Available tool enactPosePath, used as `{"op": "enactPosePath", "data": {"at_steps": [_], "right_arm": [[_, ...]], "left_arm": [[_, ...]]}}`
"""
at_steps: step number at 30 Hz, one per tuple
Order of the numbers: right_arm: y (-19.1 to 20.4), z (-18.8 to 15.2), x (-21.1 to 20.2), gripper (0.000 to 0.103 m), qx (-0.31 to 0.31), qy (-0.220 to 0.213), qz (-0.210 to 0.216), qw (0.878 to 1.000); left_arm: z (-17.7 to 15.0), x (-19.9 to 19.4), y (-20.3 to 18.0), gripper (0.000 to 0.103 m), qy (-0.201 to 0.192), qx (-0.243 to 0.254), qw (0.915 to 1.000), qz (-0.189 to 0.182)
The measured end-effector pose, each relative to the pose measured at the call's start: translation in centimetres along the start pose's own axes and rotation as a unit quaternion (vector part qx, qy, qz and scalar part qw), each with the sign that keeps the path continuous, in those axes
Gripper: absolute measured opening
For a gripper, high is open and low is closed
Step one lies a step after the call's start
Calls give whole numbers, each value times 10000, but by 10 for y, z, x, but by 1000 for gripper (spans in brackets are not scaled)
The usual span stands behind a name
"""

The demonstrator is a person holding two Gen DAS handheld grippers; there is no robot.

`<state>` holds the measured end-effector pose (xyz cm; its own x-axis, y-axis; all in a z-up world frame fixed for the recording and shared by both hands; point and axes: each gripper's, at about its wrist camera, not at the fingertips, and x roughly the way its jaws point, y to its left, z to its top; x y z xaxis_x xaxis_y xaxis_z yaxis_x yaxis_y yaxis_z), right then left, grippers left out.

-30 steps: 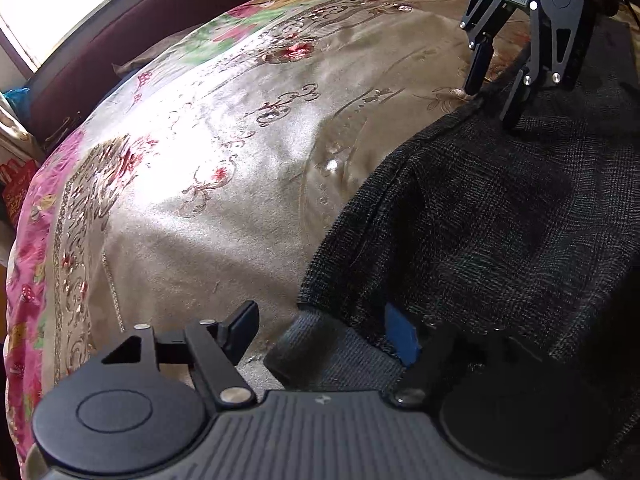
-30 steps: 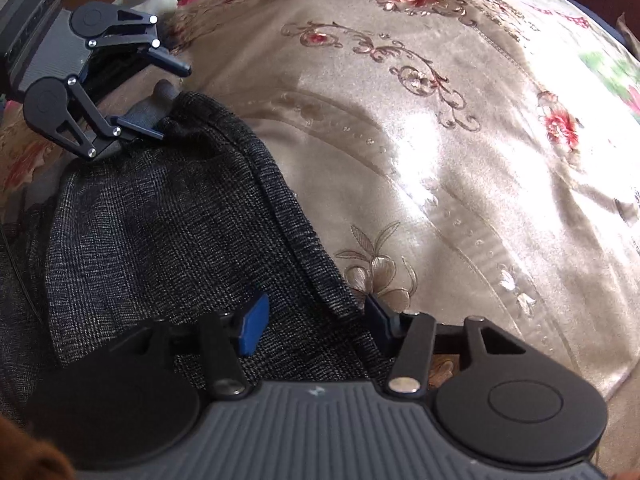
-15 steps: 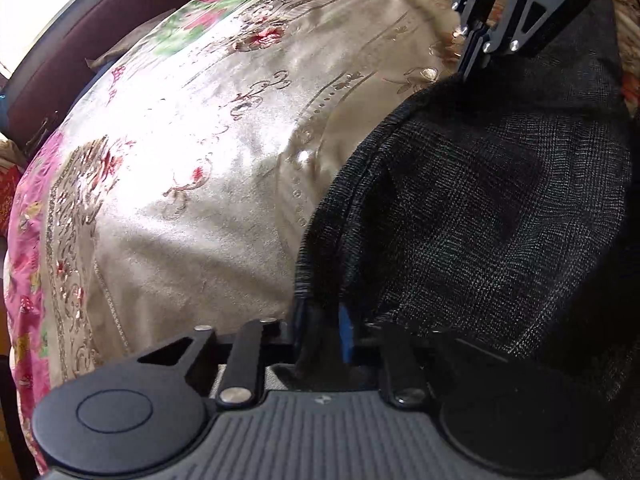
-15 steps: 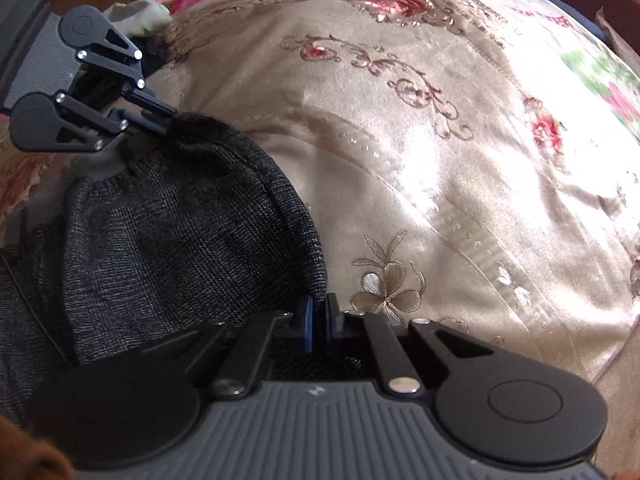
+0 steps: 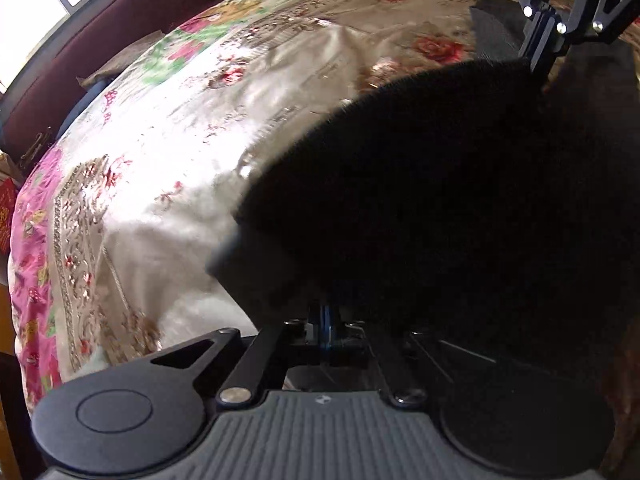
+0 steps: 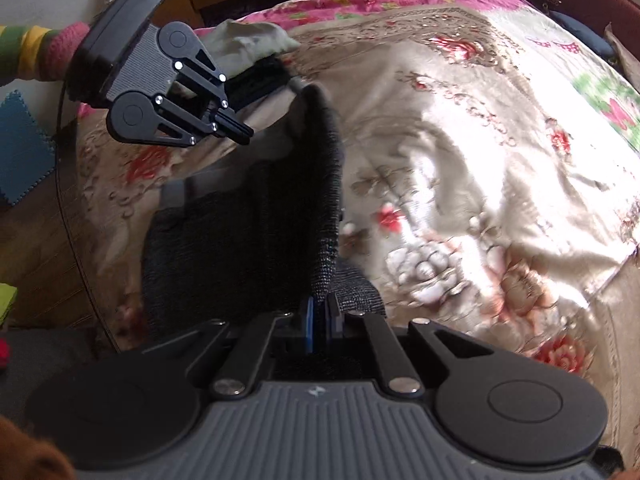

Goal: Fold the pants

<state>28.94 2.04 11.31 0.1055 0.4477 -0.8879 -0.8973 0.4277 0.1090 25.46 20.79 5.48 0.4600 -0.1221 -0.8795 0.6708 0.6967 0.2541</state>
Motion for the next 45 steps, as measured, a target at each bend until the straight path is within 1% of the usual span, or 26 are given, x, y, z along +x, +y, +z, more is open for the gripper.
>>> {"op": "enactPosePath", "data": {"at_steps": [2,4,5,8,10,12,14,16,18,19,21,23,25,27,29,32,34,35,37,39,40,41,42,43,44,45], "right_arm": [[22,-13,0,6,64,30,152,9999],[33,-29,15,6,392,194,428,9981],[40,-37,25,6,436,340,485,9973],[73,-56,48,6,-177,487,92,9986],[78,-61,61,6,-26,565,120,9983],[83,-64,70,6,70,567,120,9983],[91,-66,70,6,55,465,122,9988],[98,-70,65,6,-3,404,226,9989],[105,-74,64,6,-168,442,192,9987],[106,-77,67,6,-188,498,149,9985],[108,-82,77,6,-108,643,89,9978],[113,-88,85,6,-276,713,-70,9970],[116,-92,94,7,-249,712,-195,9970],[121,-92,103,7,-354,704,-362,9962],[124,-93,102,10,-444,736,-386,9956],[119,-95,86,12,-491,643,-276,9963],[113,-92,73,14,-285,581,-204,9977],[107,-89,63,14,-120,513,-160,9985],[96,-82,41,14,168,182,-139,9996],[77,-73,28,17,468,-212,-316,9982],[65,-69,27,22,547,-300,-437,9971],[52,-68,32,24,569,-331,-612,9960],[39,-68,40,24,568,-296,-867,9942],[28,-71,50,24,570,-125,-1100,9922],[17,-75,61,24,597,199,-1255,9901],[9,-82,69,27,723,483,-1319,9874]], "left_arm": [[-17,-10,-26,17,94,11,9999,-109],[-32,-13,-48,17,144,-60,9999,31],[-38,-14,-54,17,130,-144,9998,102],[-47,-24,-62,22,-118,-295,9983,480],[-49,-31,-62,22,-245,-248,9966,751],[-54,-36,-64,24,-228,-297,9954,881],[-61,-38,-69,27,-177,-311,9940,1031],[-70,-36,-80,27,-136,-264,9904,1353],[-78,-32,-90,29,-87,-388,9882,1479],[-83,-26,-94,33,14,-409,9880,1490],[-97,-11,-104,34,373,-397,9843,1677],[-110,-7,-112,34,563,-558,9822,1704],[-118,-11,-118,35,670,-778,9796,1727],[-119,-18,-119,35,615,-1141,9765,1720],[-118,-24,-118,36,510,-1464,9741,1647],[-117,-26,-112,37,407,-1813,9697,1586],[-115,-28,-104,37,275,-2083,9656,1532],[-113,-27,-102,38,246,-2136,9645,1536],[-116,-25,-102,43,344,-1972,9650,1694],[-124,-20,-101,43,545,-1800,9655,1802],[-129,-21,-100,44,638,-1849,9635,1827],[-131,-25,-99,43,642,-1938,9609,1868],[-131,-31,-98,43,583,-2035,9580,1936],[-128,-38,-97,43,498,-2092,9555,2019],[-122,-46,-98,43,353,-2111,9544,2083],[-114,-53,-100,43,171,-2105,9550,2083]]}}
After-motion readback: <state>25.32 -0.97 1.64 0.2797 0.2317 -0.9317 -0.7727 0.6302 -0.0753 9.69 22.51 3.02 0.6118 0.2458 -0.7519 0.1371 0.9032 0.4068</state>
